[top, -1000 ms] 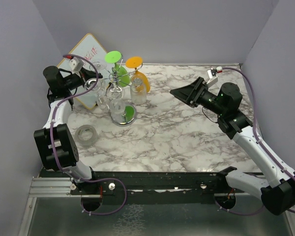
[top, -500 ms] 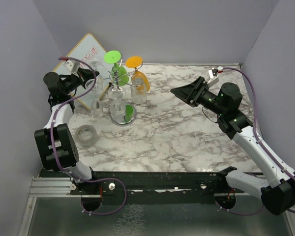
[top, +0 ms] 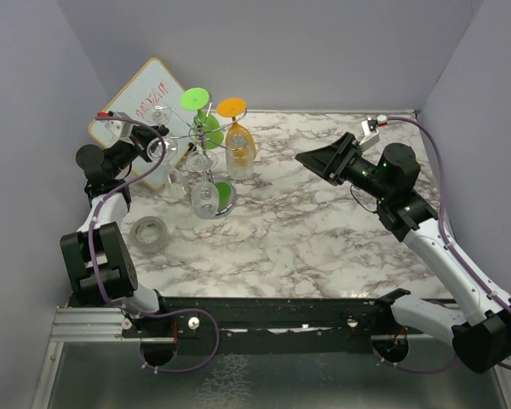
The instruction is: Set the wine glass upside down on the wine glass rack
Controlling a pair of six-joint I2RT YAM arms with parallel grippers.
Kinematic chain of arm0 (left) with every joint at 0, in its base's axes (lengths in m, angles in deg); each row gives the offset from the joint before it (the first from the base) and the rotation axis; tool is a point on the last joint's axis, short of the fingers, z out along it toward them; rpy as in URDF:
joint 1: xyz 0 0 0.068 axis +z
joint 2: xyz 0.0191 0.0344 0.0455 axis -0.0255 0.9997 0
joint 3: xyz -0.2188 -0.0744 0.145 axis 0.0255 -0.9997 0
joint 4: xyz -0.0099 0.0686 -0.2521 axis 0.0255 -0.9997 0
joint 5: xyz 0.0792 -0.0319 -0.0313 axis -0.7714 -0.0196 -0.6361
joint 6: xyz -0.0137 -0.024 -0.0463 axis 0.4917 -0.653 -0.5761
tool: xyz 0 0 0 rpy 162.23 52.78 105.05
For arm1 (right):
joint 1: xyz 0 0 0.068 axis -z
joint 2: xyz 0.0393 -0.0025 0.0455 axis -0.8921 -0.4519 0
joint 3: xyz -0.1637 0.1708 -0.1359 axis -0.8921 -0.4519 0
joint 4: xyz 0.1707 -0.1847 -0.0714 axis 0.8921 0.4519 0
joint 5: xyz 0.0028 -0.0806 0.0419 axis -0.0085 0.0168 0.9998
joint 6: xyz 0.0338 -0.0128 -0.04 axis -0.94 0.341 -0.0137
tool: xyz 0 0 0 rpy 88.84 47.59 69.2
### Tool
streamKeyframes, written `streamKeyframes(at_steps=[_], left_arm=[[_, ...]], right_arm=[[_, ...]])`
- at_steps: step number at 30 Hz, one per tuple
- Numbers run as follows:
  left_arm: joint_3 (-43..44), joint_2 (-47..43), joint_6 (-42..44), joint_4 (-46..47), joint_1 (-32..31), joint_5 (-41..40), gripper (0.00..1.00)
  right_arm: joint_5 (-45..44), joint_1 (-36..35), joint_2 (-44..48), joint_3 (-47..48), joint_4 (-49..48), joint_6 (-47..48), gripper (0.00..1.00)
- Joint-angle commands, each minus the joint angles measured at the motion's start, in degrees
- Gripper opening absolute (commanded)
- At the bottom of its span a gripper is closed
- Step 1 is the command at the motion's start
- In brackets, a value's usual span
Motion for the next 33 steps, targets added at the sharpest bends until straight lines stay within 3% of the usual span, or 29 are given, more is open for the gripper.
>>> streamKeyframes(at_steps=[1, 11, 22, 33], left_arm=[[-2.5, -3.2, -1.6, 7.5, 0.6, -0.7, 0.0], [-6.5, -3.7, -1.5, 7.7, 0.7, -2.3, 0.1], [-9.2, -5.7, -2.2, 7.7, 1.9, -6.0, 0.53], [-11.8, -8.8, -3.7, 7.6, 6.7, -6.8, 0.57]], right_arm=[[-0.9, -0.4, 1.1, -0.5, -0.8, 0.5, 0.66], [-1.0, -0.3, 1.3, -1.1, -1.1, 0.1, 0.66], [-0.9, -0.4, 1.8, -1.5, -1.3, 0.1, 0.66], [-1.2, -0.4, 2.0, -1.6, -1.8, 0.5, 0.66]])
